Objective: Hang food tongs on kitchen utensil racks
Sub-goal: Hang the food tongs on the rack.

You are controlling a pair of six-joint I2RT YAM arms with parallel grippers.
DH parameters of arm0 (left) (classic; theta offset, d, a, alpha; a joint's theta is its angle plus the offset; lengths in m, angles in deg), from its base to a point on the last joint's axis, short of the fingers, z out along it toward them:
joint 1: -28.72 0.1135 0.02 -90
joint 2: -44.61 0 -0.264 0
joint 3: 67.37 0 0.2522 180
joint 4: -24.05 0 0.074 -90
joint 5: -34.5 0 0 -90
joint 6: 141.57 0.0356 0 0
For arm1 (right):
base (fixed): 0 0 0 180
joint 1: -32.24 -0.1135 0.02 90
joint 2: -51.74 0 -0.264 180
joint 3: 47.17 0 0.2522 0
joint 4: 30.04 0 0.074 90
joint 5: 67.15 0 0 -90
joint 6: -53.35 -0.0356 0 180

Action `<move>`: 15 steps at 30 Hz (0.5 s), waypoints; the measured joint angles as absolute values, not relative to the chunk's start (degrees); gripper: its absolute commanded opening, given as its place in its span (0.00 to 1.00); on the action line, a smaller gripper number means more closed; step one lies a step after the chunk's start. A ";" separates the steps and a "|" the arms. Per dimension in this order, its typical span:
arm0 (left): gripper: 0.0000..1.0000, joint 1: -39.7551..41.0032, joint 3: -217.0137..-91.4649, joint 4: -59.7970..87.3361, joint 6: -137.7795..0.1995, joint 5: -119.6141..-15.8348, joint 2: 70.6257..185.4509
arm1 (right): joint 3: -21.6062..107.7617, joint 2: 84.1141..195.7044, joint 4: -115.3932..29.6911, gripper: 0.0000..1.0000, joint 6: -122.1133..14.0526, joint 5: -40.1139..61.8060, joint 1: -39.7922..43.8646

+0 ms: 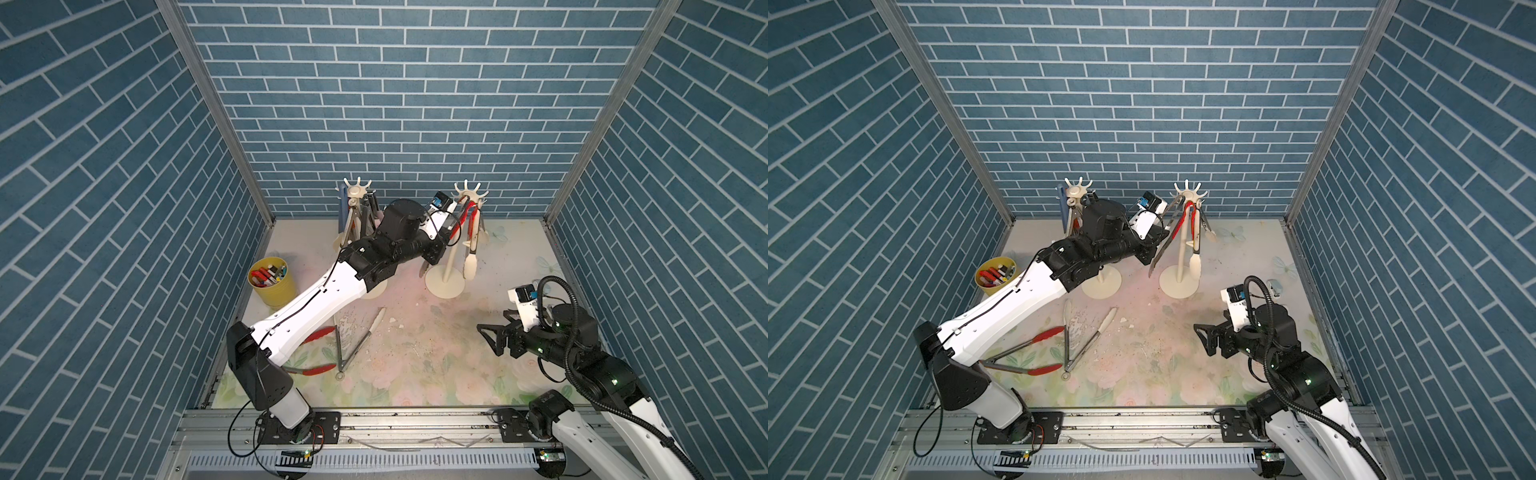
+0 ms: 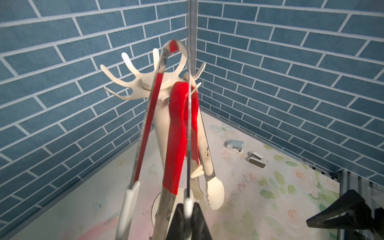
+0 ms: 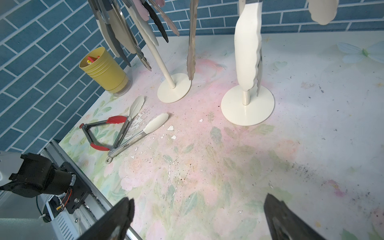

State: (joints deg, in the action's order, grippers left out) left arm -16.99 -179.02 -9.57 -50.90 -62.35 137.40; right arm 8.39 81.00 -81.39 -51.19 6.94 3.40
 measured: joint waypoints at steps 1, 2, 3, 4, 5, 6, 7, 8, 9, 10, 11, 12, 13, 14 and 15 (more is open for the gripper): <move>0.00 -16.95 -179.52 -9.88 -50.93 -61.95 137.77 | 8.28 80.98 -81.36 0.99 -51.19 6.88 3.40; 0.00 -16.93 -179.98 -10.03 -50.95 -61.58 138.15 | 8.21 80.98 -81.36 0.99 -51.19 6.79 3.40; 0.00 -16.84 -180.35 -10.09 -50.97 -61.25 138.45 | 8.17 80.93 -81.34 0.99 -51.19 6.68 3.40; 0.00 -16.77 -180.66 -10.27 -50.99 -61.01 138.76 | 8.13 80.85 -81.28 0.99 -51.19 6.55 3.40; 0.00 -16.71 -181.01 -10.53 -51.01 -60.82 139.00 | 8.02 80.72 -81.23 0.99 -51.19 6.51 3.40; 0.00 -16.64 -181.43 -10.84 -50.99 -60.60 139.33 | 7.97 80.63 -81.23 0.99 -51.19 6.42 3.40; 0.00 -16.60 -181.80 -11.08 -50.99 -60.49 139.70 | 7.97 80.61 -81.21 0.99 -51.19 6.31 3.40; 0.00 -16.55 -182.10 -11.30 -50.99 -60.40 139.96 | 7.95 80.61 -81.17 0.99 -51.19 6.24 3.40; 0.00 -16.53 -182.34 -11.45 -50.97 -60.29 140.24 | 7.95 80.61 -81.14 0.98 -51.19 6.09 3.40; 0.00 -16.51 -182.45 -11.67 -50.97 -60.21 140.44 | 7.95 80.61 -81.10 0.98 -51.19 6.00 3.40; 0.00 -16.51 -182.45 -11.80 -50.97 -60.21 140.57 | 7.93 80.61 -81.10 0.98 -51.19 5.90 3.40; 0.00 -16.51 -182.45 -11.97 -50.97 -60.18 140.73 | 7.89 80.61 -81.08 0.98 -51.19 5.79 3.40; 0.00 -16.51 -182.47 -12.10 -50.97 -60.18 140.81 | 7.82 80.58 -81.08 0.99 -51.19 5.65 3.40; 0.00 -16.51 -182.45 -12.24 -50.95 -60.07 140.88 | 7.75 80.58 -81.08 0.99 -51.19 5.50 3.40; 0.00 -16.51 -182.45 -12.24 -50.95 -59.94 140.94 | 7.67 80.58 -81.06 0.99 -51.19 5.44 3.40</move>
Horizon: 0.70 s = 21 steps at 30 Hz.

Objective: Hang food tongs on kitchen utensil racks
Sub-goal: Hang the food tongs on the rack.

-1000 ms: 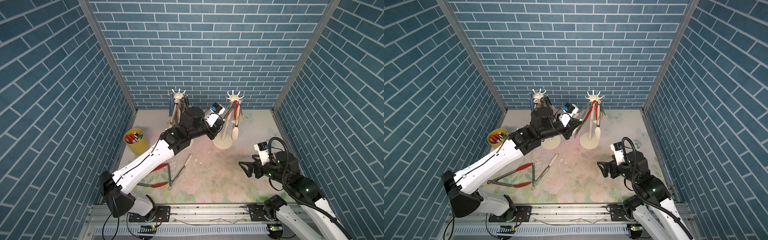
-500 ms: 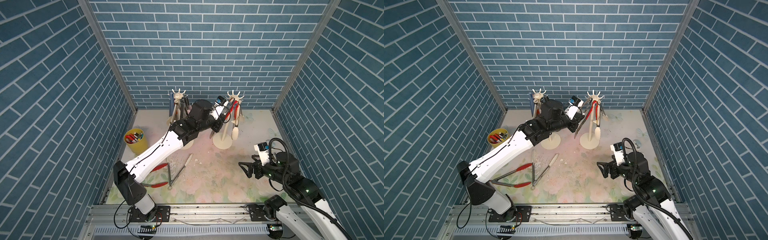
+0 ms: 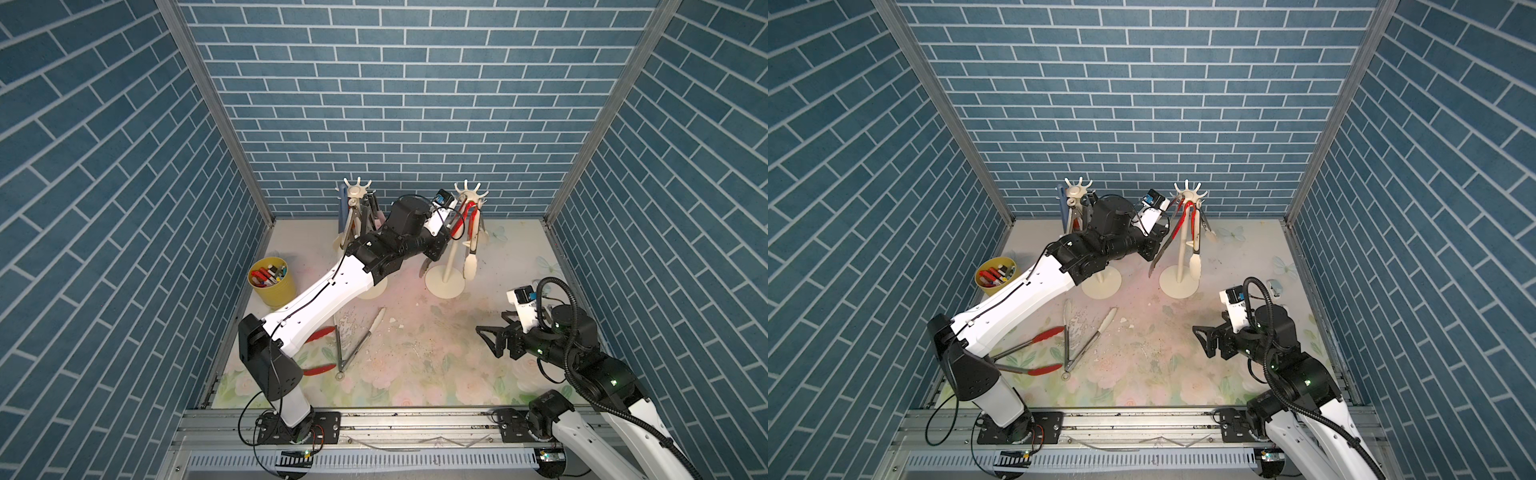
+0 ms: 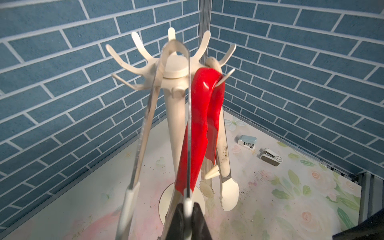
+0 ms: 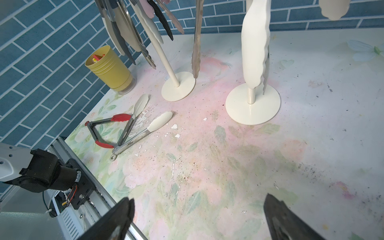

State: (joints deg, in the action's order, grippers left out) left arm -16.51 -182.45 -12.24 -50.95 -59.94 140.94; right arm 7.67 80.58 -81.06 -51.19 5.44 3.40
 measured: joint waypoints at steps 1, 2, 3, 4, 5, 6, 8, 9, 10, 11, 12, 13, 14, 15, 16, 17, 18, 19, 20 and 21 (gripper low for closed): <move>0.00 -16.51 -182.41 -12.17 -50.95 -59.75 140.94 | 7.65 80.58 -81.08 0.99 -51.19 5.37 3.40; 0.00 -16.51 -182.21 -12.00 -50.90 -59.55 140.94 | 7.60 80.58 -81.06 0.99 -51.19 5.28 3.40; 0.00 -16.51 -181.91 -11.80 -50.88 -59.44 140.94 | 7.60 80.58 -81.08 0.98 -51.19 5.20 3.40; 0.00 -16.51 -181.60 -11.69 -50.86 -59.35 140.94 | 7.60 80.58 -81.06 0.99 -51.19 5.11 3.40; 0.00 -16.51 -181.16 -11.76 -50.82 -59.27 140.94 | 7.60 80.61 -81.06 0.99 -51.19 5.06 3.40; 0.03 -16.51 -180.70 -11.76 -50.71 -59.18 140.94 | 7.56 80.61 -81.06 0.98 -51.19 5.02 3.40; 0.16 -16.51 -179.94 -11.62 -50.53 -59.16 140.94 | 7.54 80.63 -81.06 0.99 -51.19 5.02 3.40; 0.25 -16.51 -179.63 -11.43 -50.31 -59.13 140.94 | 7.49 80.67 -81.04 0.98 -51.19 5.00 3.40; 0.35 -16.51 -179.33 -11.30 -50.33 -59.11 140.92 | 7.47 80.72 -81.04 0.98 -51.19 4.98 3.40; 0.45 -16.51 -178.98 -11.23 -50.27 -59.09 140.92 | 7.43 80.78 -80.97 0.98 -51.19 4.98 3.40; 0.53 -16.51 -178.50 -11.14 -49.99 -59.05 140.92 | 7.38 80.83 -80.88 0.98 -51.19 4.96 3.40; 0.59 -16.51 -177.97 -11.10 -50.01 -58.92 140.92 | 7.34 80.87 -80.66 0.98 -51.19 4.93 3.40; 0.63 -16.51 -177.56 -11.08 -49.79 -58.87 140.90 | 7.34 80.98 -80.60 0.98 -51.19 4.89 3.40; 0.67 -16.51 -177.05 -11.06 -49.74 -58.57 140.81 | 7.34 81.20 -80.47 0.98 -51.19 4.85 3.40; 0.70 -16.51 -176.64 -11.08 -49.68 -58.39 140.68 | 7.34 81.46 -80.36 0.98 -51.19 4.80 3.40; 0.72 -16.51 -176.31 -11.03 -49.64 -58.17 140.46 | 7.34 81.74 -80.20 0.98 -51.17 4.78 3.40; 0.75 -16.49 -175.87 -11.01 -49.68 -58.00 140.05 | 7.34 82.09 -80.05 0.98 -51.17 4.76 3.40; 0.77 -16.47 -175.22 -10.84 -49.77 -57.80 139.35 | 7.34 82.38 -79.92 0.98 -51.17 4.71 3.40; 0.79 -16.44 -174.56 -10.77 -49.88 -57.67 138.60 | 7.34 82.66 -79.75 0.98 -51.17 4.67 3.40; 0.83 -16.40 -173.54 -10.64 -50.27 -57.52 137.36 | 7.34 82.95 -79.53 0.98 -51.17 4.61 3.40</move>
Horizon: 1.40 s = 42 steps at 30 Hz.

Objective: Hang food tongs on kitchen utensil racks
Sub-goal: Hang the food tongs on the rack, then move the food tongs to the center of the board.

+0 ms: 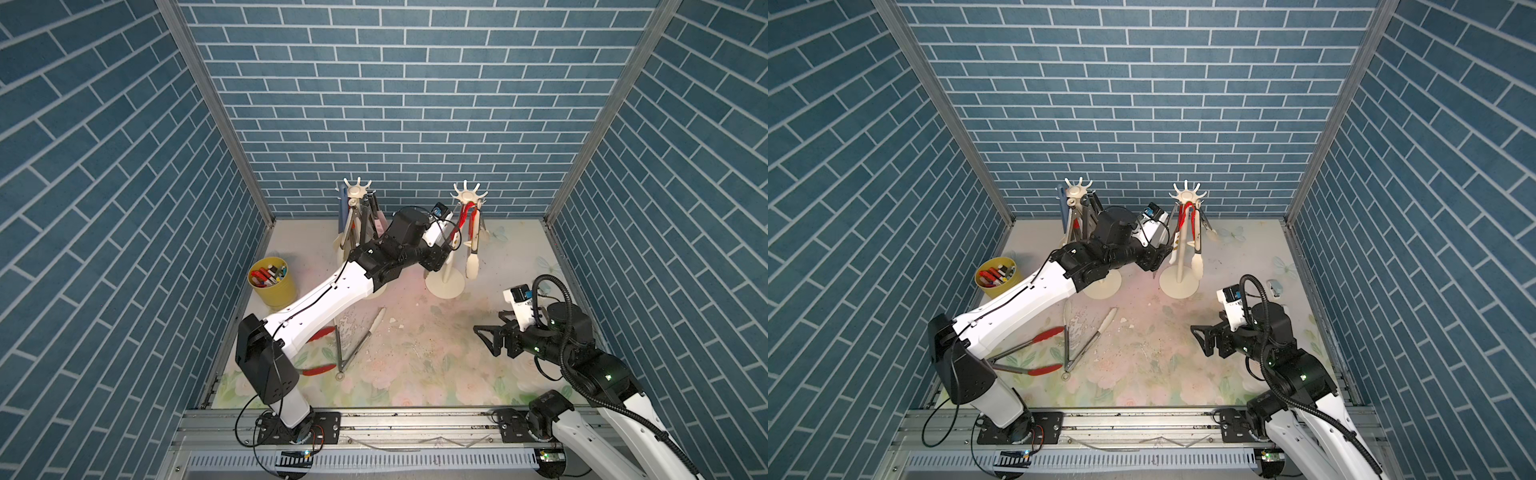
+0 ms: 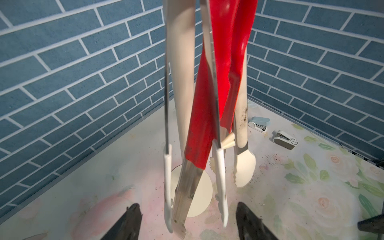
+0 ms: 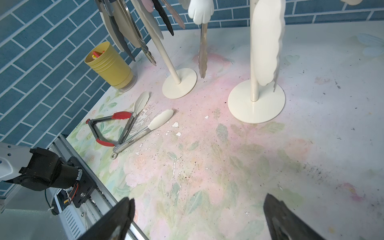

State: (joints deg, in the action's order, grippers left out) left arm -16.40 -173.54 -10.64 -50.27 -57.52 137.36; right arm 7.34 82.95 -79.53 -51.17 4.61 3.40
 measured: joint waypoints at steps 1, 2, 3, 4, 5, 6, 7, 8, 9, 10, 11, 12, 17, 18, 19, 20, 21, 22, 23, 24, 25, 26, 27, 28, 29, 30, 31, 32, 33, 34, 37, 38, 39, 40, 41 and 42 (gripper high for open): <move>0.90 -16.38 -172.42 -10.47 -50.66 -57.32 136.00 | 7.34 83.25 -79.31 0.98 -51.17 4.58 3.40; 0.92 -16.31 -171.11 -10.29 -51.21 -57.08 134.41 | 7.34 83.45 -79.09 0.98 -51.17 4.58 3.40; 0.93 -16.20 -169.58 -10.14 -51.71 -56.86 132.57 | 7.34 83.71 -78.92 0.98 -51.17 4.56 3.40; 0.93 -16.03 -167.72 -9.92 -52.35 -56.66 130.23 | 7.34 83.93 -78.70 0.98 -51.17 4.50 3.40; 0.94 -15.88 -166.39 -9.81 -52.70 -56.51 128.55 | 7.34 84.13 -78.52 0.98 -51.17 4.43 3.40; 0.95 -15.61 -164.33 -9.57 -53.46 -56.21 126.06 | 7.34 84.34 -78.37 0.98 -51.17 4.32 3.40; 0.96 -15.29 -162.32 -9.31 -54.23 -55.88 123.74 | 7.32 84.56 -78.19 0.98 -51.17 4.17 3.40; 0.97 -14.94 -160.42 -9.29 -54.97 -55.62 121.47 | 7.32 84.78 -78.06 0.98 -51.17 4.10 3.40; 0.97 -14.46 -158.19 -9.29 -55.89 -55.40 118.91 | 7.32 85.02 -77.98 0.98 -51.17 3.97 3.40; 0.97 -14.08 -156.38 -9.39 -56.43 -55.11 116.86 | 7.32 85.26 -77.91 0.98 -51.17 3.84 3.40; 0.97 -13.71 -154.13 -9.53 -57.11 -54.83 114.41 | 7.32 85.48 -77.73 0.98 -51.17 3.67 3.40; 0.97 -13.38 -152.16 -10.01 -57.57 -54.28 112.31 | 7.32 85.72 -77.56 0.98 -51.17 3.47 3.40; 0.95 -11.90 -142.87 -13.92 -59.69 -52.62 104.31 | 7.21 86.99 -76.53 0.98 -51.17 2.59 3.40; 0.94 -11.57 -140.99 -14.90 -60.10 -52.32 103.24 | 7.21 87.38 -76.29 0.98 -51.17 2.40 3.40; 0.93 -11.35 -139.35 -15.91 -60.56 -52.07 102.48 | 7.21 87.89 -76.07 0.98 -51.17 2.16 3.40; 0.92 -11.20 -137.73 -16.52 -61.11 -52.01 101.84 | 7.21 88.23 -75.92 0.98 -51.17 1.98 3.40; 0.90 -11.02 -135.77 -17.44 -61.83 -51.97 101.25 | 7.21 88.67 -75.75 0.97 -51.17 1.76 3.40; 0.88 -10.87 -134.24 -18.31 -62.62 -51.86 100.99 | 7.21 89.00 -75.55 0.97 -51.17 1.52 3.40; 0.86 -10.72 -132.68 -19.01 -63.16 -51.68 100.88 | 7.21 89.26 -75.37 0.97 -51.19 1.35 3.40; 0.84 -10.52 -131.35 -19.78 -63.80 -51.51 101.01 | 7.21 89.63 -75.16 0.97 -51.19 1.09 3.40; 0.82 -10.39 -130.21 -20.50 -64.43 -51.22 101.43 | 7.21 89.96 -74.94 0.97 -51.21 0.87 3.40; 0.80 -10.22 -129.47 -21.07 -64.87 -51.05 101.93 | 7.21 90.20 -74.78 0.97 -51.21 0.63 3.40; 0.77 -9.97 -128.73 -21.59 -65.37 -50.76 102.69 | 7.21 90.44 -74.57 0.97 -51.24 0.30 3.40; 0.76 -9.76 -128.29 -21.98 -65.81 -50.35 103.55 | 7.21 90.60 -74.39 0.97 -51.24 0.04 3.40; 0.74 -9.54 -128.05 -22.36 -66.20 -50.02 104.62 | 7.21 90.77 -74.22 0.97 -51.26 -0.27 3.40; 0.73 -9.34 -128.03 -22.60 -66.44 -49.74 106.02 | 7.21 90.92 -74.08 0.97 -51.28 -0.55 3.40; 0.72 -9.21 -128.03 -22.57 -66.68 -49.52 107.28 | 7.21 91.03 -74.00 0.97 -51.28 -0.75 3.40; 0.70 -9.08 -128.03 -22.57 -66.88 -49.36 108.62 | 7.21 91.14 -73.89 0.97 -51.32 -0.95 3.40; 0.69 -8.99 -128.03 -22.64 -67.25 -49.21 110.21 | 7.21 91.14 -73.74 0.97 -51.32 -1.08 3.40; 0.67 -8.88 -128.03 -22.66 -67.47 -49.17 111.46 | 7.21 91.12 -73.67 0.97 -51.34 -1.21 3.40; 0.62 -8.42 -128.03 -22.71 -68.26 -49.32 115.20 | 6.88 90.92 -73.19 0.97 -51.39 -1.58 3.40; 0.62 -8.25 -128.03 -22.73 -68.50 -49.34 116.40 | 6.62 90.77 -73.04 0.97 -51.39 -1.69 3.40; 0.61 -8.14 -128.03 -22.77 -68.69 -49.36 117.43 | 6.33 90.62 -72.95 0.97 -51.39 -1.84 3.40; 0.61 -8.07 -128.03 -22.86 -68.89 -49.41 118.28 | 6.09 90.49 -72.90 0.97 -51.39 -1.93 3.40; 0.60 -7.99 -128.01 -23.06 -69.09 -49.52 119.24 | 5.79 90.33 -72.90 0.97 -51.39 -2.04 3.40; 0.58 -7.90 -127.96 -23.32 -69.31 -49.56 120.09 | 5.57 90.20 -72.88 0.97 -51.39 -2.13 3.40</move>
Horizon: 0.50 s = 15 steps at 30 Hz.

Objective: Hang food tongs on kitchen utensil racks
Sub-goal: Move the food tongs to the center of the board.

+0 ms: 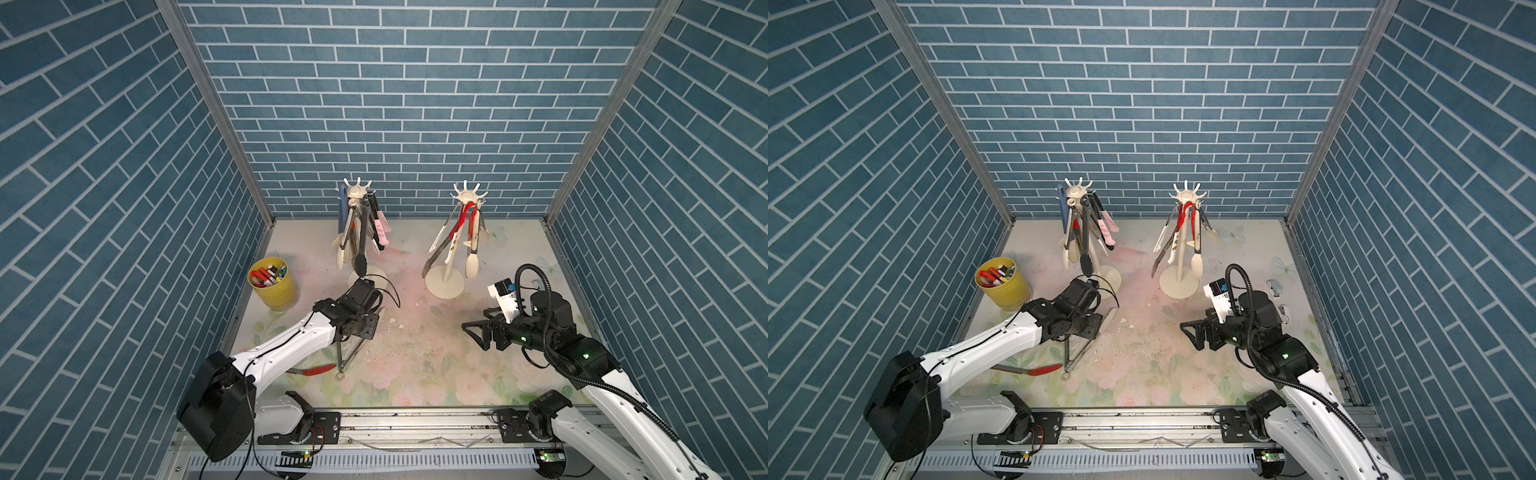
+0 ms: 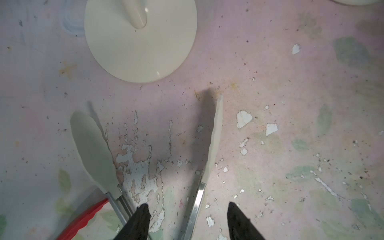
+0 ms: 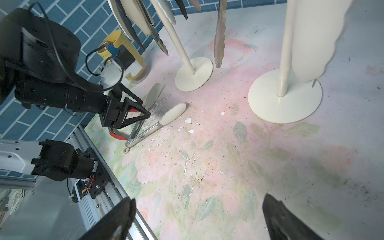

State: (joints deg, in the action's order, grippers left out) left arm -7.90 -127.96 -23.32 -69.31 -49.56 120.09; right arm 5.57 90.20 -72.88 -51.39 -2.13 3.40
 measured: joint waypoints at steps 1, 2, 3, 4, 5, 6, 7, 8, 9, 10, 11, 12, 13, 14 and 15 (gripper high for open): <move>0.58 -7.81 -127.85 -23.51 -69.53 -49.58 120.68 | 5.37 90.07 -72.84 0.97 -51.39 -2.24 3.40; 0.57 -7.75 -127.74 -23.75 -69.83 -49.78 121.29 | 5.11 89.83 -72.82 0.97 -51.39 -2.35 3.40; 0.56 -7.66 -127.64 -24.00 -70.14 -50.09 121.93 | 4.87 89.61 -72.80 0.97 -51.39 -2.43 3.40; 0.55 -7.61 -127.50 -24.17 -70.40 -50.39 122.47 | 4.72 89.42 -72.75 0.97 -51.41 -2.50 3.40; 0.55 -7.59 -127.26 -24.24 -70.71 -50.68 123.04 | 4.50 89.22 -72.55 0.97 -51.39 -2.69 3.40; 0.54 -7.57 -126.87 -24.21 -70.99 -50.96 123.48 | 4.30 89.07 -72.31 0.97 -51.41 -2.85 3.40; 0.53 -7.55 -126.46 -24.19 -71.32 -51.18 123.74 | 4.10 88.96 -72.07 0.97 -51.41 -3.00 3.40; 0.51 -7.55 -125.95 -24.32 -71.65 -51.53 124.11 | 4.02 88.91 -71.96 0.97 -51.41 -3.24 3.40; 0.51 -7.55 -125.54 -24.43 -71.86 -51.88 124.55 | 3.97 88.91 -71.88 0.97 -51.41 -3.46 3.40; 0.50 -7.55 -125.27 -24.59 -72.10 -52.21 125.05 | 3.95 88.91 -71.70 0.97 -51.41 -3.61 3.40; 0.50 -7.55 -125.03 -24.61 -72.26 -52.60 125.73 | 3.95 88.91 -71.53 0.97 -51.41 -3.83 3.40; 0.49 -7.55 -124.82 -24.56 -72.54 -53.01 126.39 | 3.95 88.91 -71.40 0.97 -51.41 -4.01 3.40; 0.48 -7.55 -124.68 -24.56 -72.67 -53.28 126.82 | 3.95 88.91 -71.29 0.97 -51.41 -4.09 3.40; 0.46 -7.55 -124.53 -24.56 -72.87 -53.67 127.24 | 3.93 88.91 -71.18 0.97 -51.41 -4.20 3.40; 0.45 -7.57 -124.49 -24.56 -73.02 -53.98 127.57 | 3.93 88.91 -71.13 0.97 -51.41 -4.33 3.40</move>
State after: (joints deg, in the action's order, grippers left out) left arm -7.57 -124.49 -24.56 -73.02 -53.98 127.57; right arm 3.93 88.91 -71.13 -51.41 -4.33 3.40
